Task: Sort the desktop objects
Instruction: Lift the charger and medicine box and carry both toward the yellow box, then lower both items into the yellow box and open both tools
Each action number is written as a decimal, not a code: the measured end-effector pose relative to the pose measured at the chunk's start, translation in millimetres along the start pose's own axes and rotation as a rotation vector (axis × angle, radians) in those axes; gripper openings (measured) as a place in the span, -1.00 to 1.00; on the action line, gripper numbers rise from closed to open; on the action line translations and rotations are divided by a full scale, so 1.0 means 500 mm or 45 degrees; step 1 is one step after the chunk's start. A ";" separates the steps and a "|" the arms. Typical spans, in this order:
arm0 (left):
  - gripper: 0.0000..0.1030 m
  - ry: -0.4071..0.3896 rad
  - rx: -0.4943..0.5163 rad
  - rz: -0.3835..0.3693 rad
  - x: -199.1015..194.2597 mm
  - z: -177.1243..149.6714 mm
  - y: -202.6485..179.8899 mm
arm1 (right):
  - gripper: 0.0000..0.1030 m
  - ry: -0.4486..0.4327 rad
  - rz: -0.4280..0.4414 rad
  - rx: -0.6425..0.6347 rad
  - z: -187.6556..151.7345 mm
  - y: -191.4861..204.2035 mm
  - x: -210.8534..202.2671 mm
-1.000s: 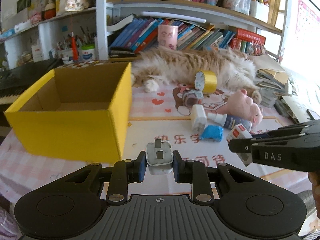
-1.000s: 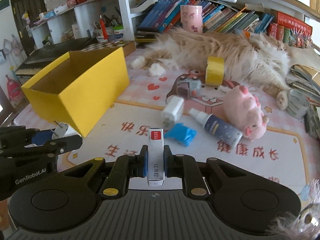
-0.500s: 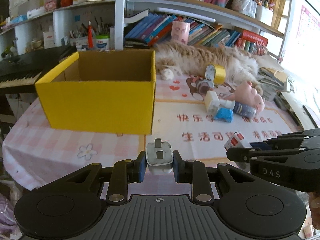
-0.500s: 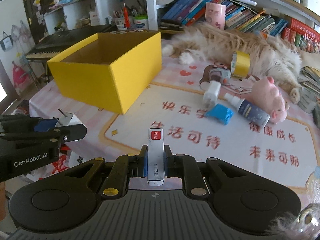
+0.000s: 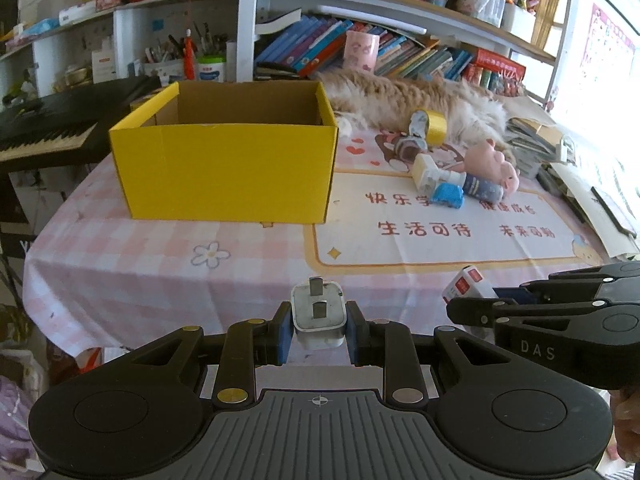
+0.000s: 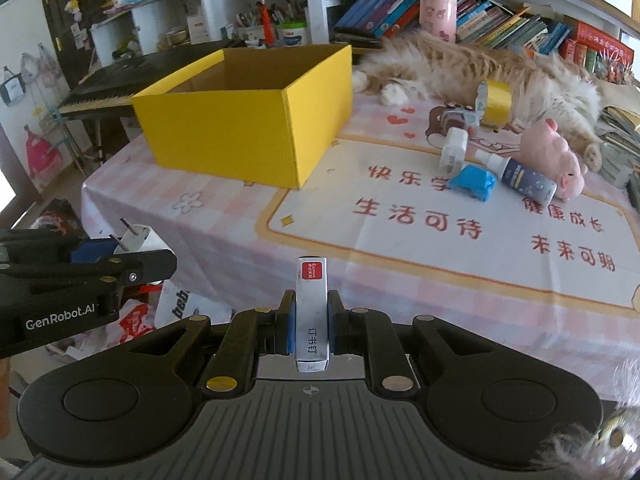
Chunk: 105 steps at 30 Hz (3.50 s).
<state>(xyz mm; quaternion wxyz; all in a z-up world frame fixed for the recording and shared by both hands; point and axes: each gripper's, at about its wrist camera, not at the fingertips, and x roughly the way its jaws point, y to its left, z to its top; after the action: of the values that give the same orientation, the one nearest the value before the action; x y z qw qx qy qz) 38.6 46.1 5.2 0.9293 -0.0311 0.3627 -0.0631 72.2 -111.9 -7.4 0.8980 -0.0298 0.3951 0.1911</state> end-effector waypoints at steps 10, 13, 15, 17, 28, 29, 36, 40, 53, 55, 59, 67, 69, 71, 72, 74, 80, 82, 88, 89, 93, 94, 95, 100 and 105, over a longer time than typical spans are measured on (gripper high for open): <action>-0.51 -0.014 -0.013 -0.007 -0.022 -0.014 0.017 | -0.74 0.000 0.005 -0.014 -0.015 0.034 -0.016; -0.51 -0.022 -0.018 -0.004 -0.027 -0.017 0.022 | -0.74 0.000 0.010 -0.032 -0.015 0.047 -0.019; -0.51 -0.024 -0.020 0.000 -0.030 -0.019 0.027 | -0.74 -0.002 0.014 -0.041 -0.013 0.054 -0.019; -0.51 -0.026 -0.026 0.007 -0.034 -0.021 0.033 | -0.74 -0.003 0.019 -0.049 -0.012 0.060 -0.019; -0.51 -0.036 -0.054 0.051 -0.052 -0.030 0.064 | -0.74 -0.001 0.062 -0.102 0.000 0.099 -0.007; -0.51 -0.038 -0.057 0.056 -0.053 -0.030 0.067 | -0.74 -0.002 0.065 -0.106 0.001 0.102 -0.006; -0.51 -0.050 -0.079 0.069 -0.058 -0.027 0.080 | -0.74 0.003 0.087 -0.149 0.009 0.122 0.000; -0.51 -0.059 -0.080 0.053 -0.056 -0.025 0.077 | -0.74 0.018 0.088 -0.173 0.015 0.128 0.004; -0.51 -0.039 -0.133 0.053 -0.013 -0.003 0.089 | -0.74 0.061 0.102 -0.241 0.040 0.120 0.038; -0.51 -0.039 -0.124 0.074 -0.003 0.006 0.092 | -0.74 0.056 0.113 -0.255 0.051 0.120 0.049; -0.51 -0.054 -0.142 0.119 0.011 0.027 0.106 | -0.74 0.056 0.155 -0.301 0.083 0.126 0.079; -0.51 -0.098 -0.132 0.147 0.035 0.102 0.128 | -0.74 -0.033 0.203 -0.351 0.163 0.116 0.111; -0.51 -0.134 -0.127 0.149 0.037 0.134 0.137 | -0.74 -0.057 0.222 -0.326 0.195 0.109 0.118; -0.51 -0.169 -0.115 0.154 0.041 0.167 0.146 | -0.74 -0.089 0.234 -0.317 0.225 0.106 0.123; -0.51 -0.189 -0.105 0.157 0.044 0.185 0.150 | -0.74 -0.109 0.239 -0.315 0.242 0.105 0.124; -0.51 -0.222 -0.090 0.163 0.051 0.219 0.156 | -0.74 -0.146 0.250 -0.315 0.277 0.101 0.127; -0.51 -0.265 -0.108 0.136 0.088 0.301 0.179 | -0.74 -0.203 0.259 -0.336 0.368 0.078 0.158; -0.51 -0.267 -0.078 0.140 0.107 0.327 0.183 | -0.74 -0.213 0.258 -0.354 0.393 0.071 0.175; -0.51 -0.168 -0.013 0.120 0.195 0.384 0.201 | -0.74 -0.173 0.247 -0.423 0.459 0.049 0.268; -0.51 -0.141 -0.011 0.116 0.212 0.388 0.207 | -0.74 -0.156 0.244 -0.444 0.468 0.047 0.288; -0.51 -0.026 0.008 0.132 0.287 0.412 0.229 | -0.74 -0.074 0.243 -0.555 0.486 0.044 0.362; -0.51 0.002 0.019 0.137 0.303 0.417 0.234 | -0.74 -0.051 0.244 -0.597 0.489 0.046 0.380; -0.51 0.033 0.024 0.141 0.319 0.423 0.240 | -0.74 -0.027 0.243 -0.645 0.490 0.048 0.398; -0.51 0.124 0.062 0.145 0.379 0.450 0.255 | -0.74 0.032 0.235 -0.792 0.500 0.055 0.460; -0.51 0.231 0.146 0.141 0.436 0.450 0.244 | -0.74 0.101 0.241 -0.916 0.509 0.067 0.508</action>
<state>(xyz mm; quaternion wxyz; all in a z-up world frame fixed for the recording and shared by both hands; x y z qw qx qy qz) 361.7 139.4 12.1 0.8950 0.0480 0.4420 -0.0350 393.9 52.1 -13.0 0.7925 -0.3143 0.3380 0.3986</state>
